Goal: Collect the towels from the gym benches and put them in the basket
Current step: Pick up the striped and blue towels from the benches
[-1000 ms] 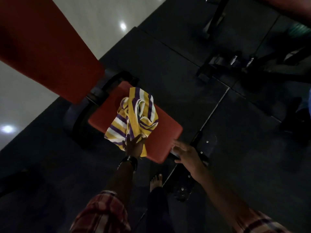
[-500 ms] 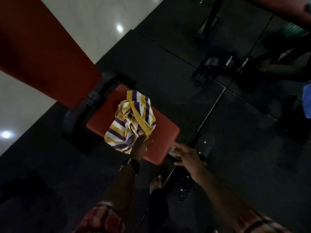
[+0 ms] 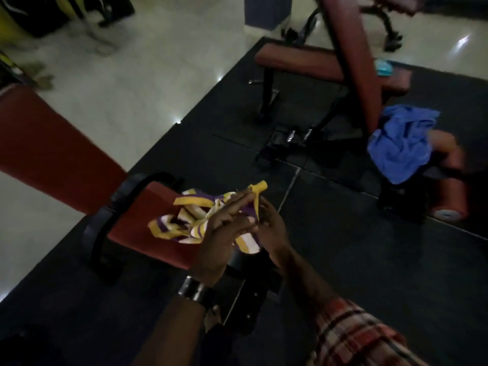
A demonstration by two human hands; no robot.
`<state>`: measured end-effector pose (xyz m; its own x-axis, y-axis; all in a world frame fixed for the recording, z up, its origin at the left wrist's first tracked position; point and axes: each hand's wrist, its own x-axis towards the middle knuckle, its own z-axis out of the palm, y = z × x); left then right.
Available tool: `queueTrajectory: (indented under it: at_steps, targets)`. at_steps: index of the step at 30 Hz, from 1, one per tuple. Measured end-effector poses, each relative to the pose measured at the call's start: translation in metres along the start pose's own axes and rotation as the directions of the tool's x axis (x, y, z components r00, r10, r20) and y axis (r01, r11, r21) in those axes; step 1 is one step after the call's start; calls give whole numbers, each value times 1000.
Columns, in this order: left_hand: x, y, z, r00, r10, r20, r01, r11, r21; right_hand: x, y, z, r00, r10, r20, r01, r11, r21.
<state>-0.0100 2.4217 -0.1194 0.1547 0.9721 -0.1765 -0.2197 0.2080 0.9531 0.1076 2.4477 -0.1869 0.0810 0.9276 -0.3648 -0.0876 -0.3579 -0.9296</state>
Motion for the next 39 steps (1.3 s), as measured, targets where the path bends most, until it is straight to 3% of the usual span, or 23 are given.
queueTrajectory:
  at_steps: [3, 7, 10, 15, 19, 23, 27, 31, 33, 35, 39]
  targets:
    - [-24, 19, 83, 982, 124, 144, -126, 992, 7, -40, -25, -79, 995, -98, -12, 98, 995, -8]
    - [-45, 40, 184, 903, 345, 257, -356, 935, -6, -69, -43, -175, 986, -161, -51, 163, 986, 38]
    - [-46, 45, 231, 872, 436, 222, -454, 890, 35, -72, -53, -222, 981, -146, -124, 152, 988, 36]
    - [-26, 19, 286, 879, 458, 134, -476, 860, 183, -70, -50, -289, 929, -124, -349, 161, 984, 79]
    - [5, -30, 320, 902, 336, 273, -432, 731, 528, -60, -52, -337, 911, -98, -400, 155, 982, 112]
    - [50, -84, 353, 915, 181, 361, -388, 640, 663, -26, -76, -387, 877, -169, -449, 242, 964, 109]
    - [115, -115, 384, 933, 61, 355, -279, 747, 603, 23, -103, -432, 881, -257, -396, 287, 958, 17]
    - [182, -132, 419, 981, 49, 190, -150, 809, 568, 72, -123, -474, 929, -226, -292, 210, 974, -84]
    - [214, -132, 436, 997, 40, 72, -74, 822, 565, 99, -132, -501, 956, -163, -243, 155, 987, -52]
    - [241, -129, 448, 999, 18, 45, -39, 842, 538, 124, -139, -526, 969, -113, -222, 115, 993, -2]
    - [283, -121, 459, 1000, 11, 17, -18, 840, 542, 181, -144, -567, 949, -57, -311, 75, 996, 48]
